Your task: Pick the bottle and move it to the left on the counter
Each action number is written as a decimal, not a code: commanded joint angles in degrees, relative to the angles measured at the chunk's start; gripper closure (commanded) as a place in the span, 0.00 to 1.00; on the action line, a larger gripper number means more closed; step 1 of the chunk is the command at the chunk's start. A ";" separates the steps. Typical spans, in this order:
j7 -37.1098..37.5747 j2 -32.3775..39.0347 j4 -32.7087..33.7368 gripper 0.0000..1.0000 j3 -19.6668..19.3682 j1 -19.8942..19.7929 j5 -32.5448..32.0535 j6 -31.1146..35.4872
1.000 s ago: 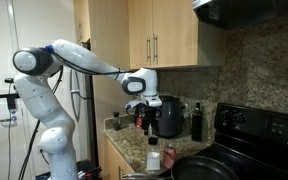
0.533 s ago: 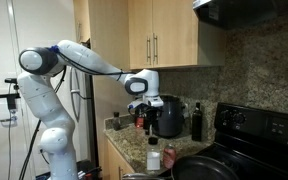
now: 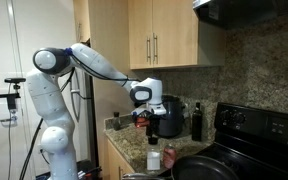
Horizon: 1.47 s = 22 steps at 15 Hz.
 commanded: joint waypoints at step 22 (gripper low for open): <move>54.00 -8.88 -10.04 0.00 3.47 -0.55 -26.29 -1.86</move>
